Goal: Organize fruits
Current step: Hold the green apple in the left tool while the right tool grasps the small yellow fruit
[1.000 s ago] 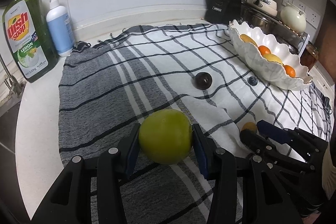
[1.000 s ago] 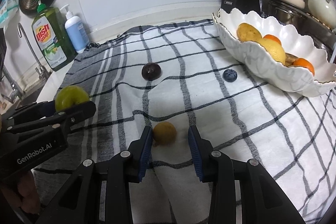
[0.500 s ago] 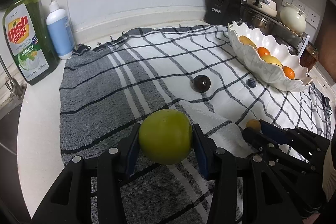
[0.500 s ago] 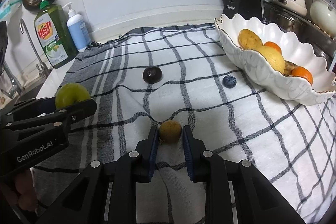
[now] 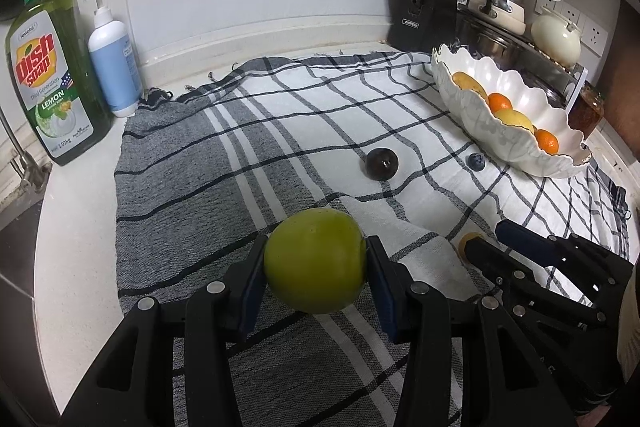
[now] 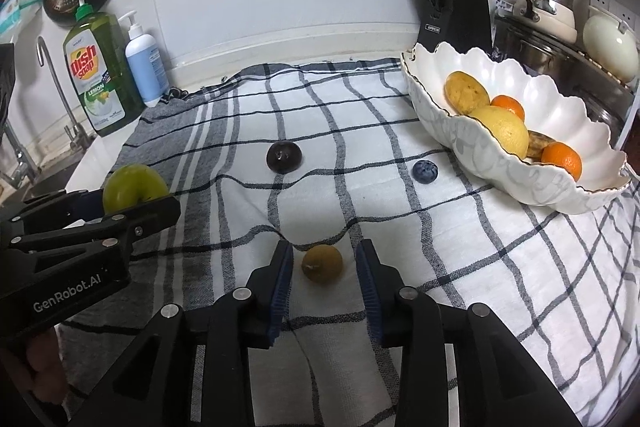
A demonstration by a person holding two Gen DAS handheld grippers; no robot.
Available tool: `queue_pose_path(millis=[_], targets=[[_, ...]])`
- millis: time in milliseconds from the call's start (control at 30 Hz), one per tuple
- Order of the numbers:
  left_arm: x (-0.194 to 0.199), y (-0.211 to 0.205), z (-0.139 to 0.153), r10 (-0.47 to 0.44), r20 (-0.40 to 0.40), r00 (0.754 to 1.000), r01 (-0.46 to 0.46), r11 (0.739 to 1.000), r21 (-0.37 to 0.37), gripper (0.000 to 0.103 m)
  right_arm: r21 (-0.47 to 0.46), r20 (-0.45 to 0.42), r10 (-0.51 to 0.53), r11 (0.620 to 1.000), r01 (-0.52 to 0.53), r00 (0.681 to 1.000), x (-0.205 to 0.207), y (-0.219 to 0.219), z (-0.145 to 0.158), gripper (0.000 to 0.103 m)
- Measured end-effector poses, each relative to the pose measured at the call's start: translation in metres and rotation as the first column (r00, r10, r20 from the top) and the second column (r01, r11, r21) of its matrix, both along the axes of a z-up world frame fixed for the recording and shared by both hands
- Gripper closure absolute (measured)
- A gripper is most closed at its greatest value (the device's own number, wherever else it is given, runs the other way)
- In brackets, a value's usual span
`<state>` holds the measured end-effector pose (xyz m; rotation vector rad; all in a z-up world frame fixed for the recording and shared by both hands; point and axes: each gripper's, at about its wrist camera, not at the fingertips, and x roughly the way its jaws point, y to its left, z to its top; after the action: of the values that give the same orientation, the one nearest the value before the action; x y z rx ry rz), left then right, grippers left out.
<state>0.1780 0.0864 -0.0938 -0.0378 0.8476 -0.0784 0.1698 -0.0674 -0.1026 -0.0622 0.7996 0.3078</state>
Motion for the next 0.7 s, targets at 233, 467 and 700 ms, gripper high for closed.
queue_pose_path(millis=[233, 467, 700], targets=[[0.002, 0.004, 0.001, 0.003, -0.004, 1.0, -0.003, 1.0, -0.003, 0.056, -0.008, -0.011, 0.016, 1.0, -0.016, 1.0, 0.004, 0.004, -0.004, 0.069], [0.004, 0.004, -0.003, 0.003, -0.01, 1.0, -0.003, 1.0, -0.005, 0.056, 0.006, -0.041, 0.017, 1.0, -0.017, 0.999, 0.01, 0.004, -0.012, 0.074], [0.004, 0.003, -0.005, 0.0, -0.014, 1.0, 0.0, 1.0, -0.003, 0.056, 0.023, -0.046, 0.018, 1.0, -0.017, 0.999, 0.009, 0.002, -0.013, 0.078]])
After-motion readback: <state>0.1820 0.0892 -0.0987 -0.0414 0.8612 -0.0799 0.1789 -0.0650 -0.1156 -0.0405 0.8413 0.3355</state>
